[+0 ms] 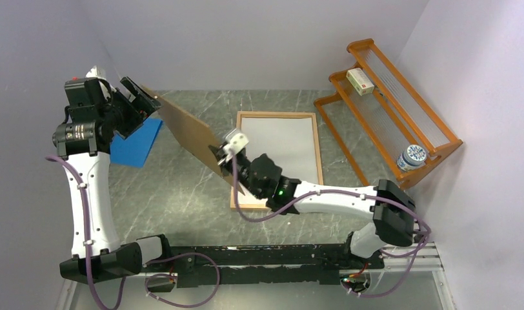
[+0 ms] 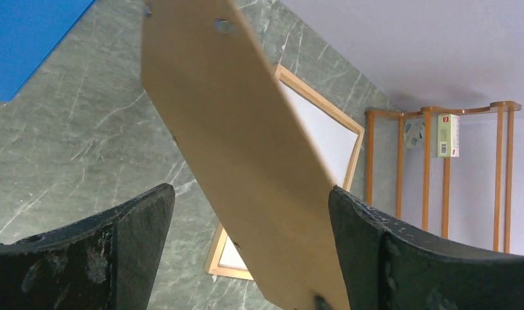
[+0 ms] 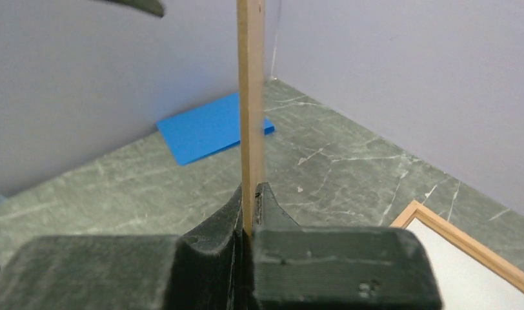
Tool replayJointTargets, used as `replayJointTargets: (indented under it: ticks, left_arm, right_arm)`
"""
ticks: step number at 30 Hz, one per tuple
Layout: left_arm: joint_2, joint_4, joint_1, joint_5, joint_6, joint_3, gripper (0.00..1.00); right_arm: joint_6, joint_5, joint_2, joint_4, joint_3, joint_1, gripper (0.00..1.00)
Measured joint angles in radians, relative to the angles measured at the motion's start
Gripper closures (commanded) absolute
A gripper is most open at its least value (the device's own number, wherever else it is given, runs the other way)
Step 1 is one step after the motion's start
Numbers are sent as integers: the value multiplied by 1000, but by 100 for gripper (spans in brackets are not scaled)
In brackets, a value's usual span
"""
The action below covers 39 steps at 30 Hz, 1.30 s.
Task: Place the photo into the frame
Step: Turn over the photo frame item at the center of the board.
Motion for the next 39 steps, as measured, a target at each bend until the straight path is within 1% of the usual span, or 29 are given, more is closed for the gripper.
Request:
replayJointTargets:
  ticks: [6,9,14,17,22,24,27,30,34,39]
  left_arm:
    - [-11,24,0,0,3,10,6]
    - [-41,67,0,7,4,-27,6]
    - [-121,133,0,48,3,-208,6]
    - [-136,168,0,95,-5,-332,6]
    - [-145,280,0,221,-47,-536,6]
    - [-150,317,0,260,-72,-593,6]
    - [-162,402,0,325,-127,-666,6]
    - [-178,522,-3,391,-212,-748,6]
    - [-183,681,-19,444,-326,-840,6]
    - [-182,828,-55,461,-431,-894,6]
  right_arm:
    - [265,-60,-68,-37,-17,-140,100]
    - [426,-95,-80,-73,-22,-219,100]
    - [740,-171,-92,-112,-69,-365,100]
    - [906,-187,-105,-127,-117,-431,100]
    - [1078,-187,-158,-160,-173,-474,100]
    - [1144,-180,-193,-166,-199,-488,100]
    - [1233,-171,-238,-164,-222,-509,100]
    - [1307,-157,-263,-157,-234,-531,100]
    - [1388,-143,-275,-145,-245,-549,100]
    - [1476,-142,-285,-140,-269,-566,100]
